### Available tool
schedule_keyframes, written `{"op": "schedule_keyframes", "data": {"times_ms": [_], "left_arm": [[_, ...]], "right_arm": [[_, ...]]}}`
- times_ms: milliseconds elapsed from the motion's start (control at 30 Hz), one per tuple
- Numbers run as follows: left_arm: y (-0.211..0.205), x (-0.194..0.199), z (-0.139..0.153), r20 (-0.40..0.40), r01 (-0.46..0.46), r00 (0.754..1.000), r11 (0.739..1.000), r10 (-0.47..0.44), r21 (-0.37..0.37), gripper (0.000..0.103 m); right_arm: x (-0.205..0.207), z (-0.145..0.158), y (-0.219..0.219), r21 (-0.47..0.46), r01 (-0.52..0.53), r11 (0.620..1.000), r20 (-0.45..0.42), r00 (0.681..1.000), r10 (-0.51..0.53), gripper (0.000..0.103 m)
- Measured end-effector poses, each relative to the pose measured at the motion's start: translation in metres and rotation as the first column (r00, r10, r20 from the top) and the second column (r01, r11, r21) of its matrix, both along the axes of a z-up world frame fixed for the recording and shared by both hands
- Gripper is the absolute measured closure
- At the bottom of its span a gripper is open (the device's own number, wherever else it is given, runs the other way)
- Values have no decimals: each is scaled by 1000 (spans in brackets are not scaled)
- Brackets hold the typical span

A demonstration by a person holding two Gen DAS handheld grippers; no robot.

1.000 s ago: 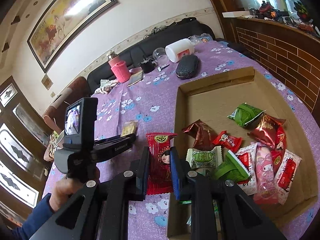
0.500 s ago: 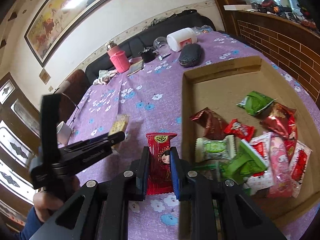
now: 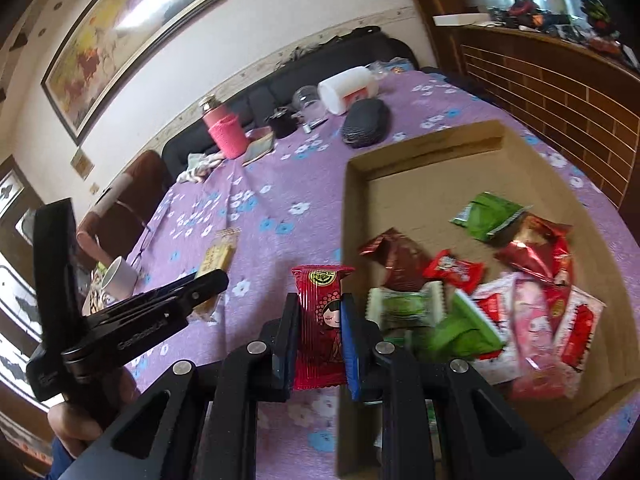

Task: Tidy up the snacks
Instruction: 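Carry the bread packet and red candy over the cardboard tray with both grippers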

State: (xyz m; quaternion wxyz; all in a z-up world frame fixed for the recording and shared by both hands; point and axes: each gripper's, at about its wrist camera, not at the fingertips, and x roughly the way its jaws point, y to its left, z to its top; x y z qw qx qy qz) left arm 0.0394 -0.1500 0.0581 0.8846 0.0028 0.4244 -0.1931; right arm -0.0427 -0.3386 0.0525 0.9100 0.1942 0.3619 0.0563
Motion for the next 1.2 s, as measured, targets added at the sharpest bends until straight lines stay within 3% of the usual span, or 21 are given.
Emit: {"op": "schedule_keyframes", "data": {"times_ms": [267,400,633,900,1200], "left_arm": [[-56,-23,13,29,127,992,992,-126,-9,71],[-91,-39,16,56,208,977,978,-206,-21,71],[-147,-63,-1,76,323,943,946,-324,28,70],[-167,-74,-20,112,360,923,929,-368,86,70],[-168,-87,-25,173,377,903,919,-392,117,70]], "right_arm": [[-17,0,-47,27,111,993,9,994,-111,83],[-30,-1,-76,17,202,979,18,979,-202,83],[-42,-15,-113,-19,326,945,5,945,-326,83],[-33,-29,-118,-32,328,944,-13,944,-329,83],[-23,-28,-102,-147,324,935,-6,945,-328,83]]}}
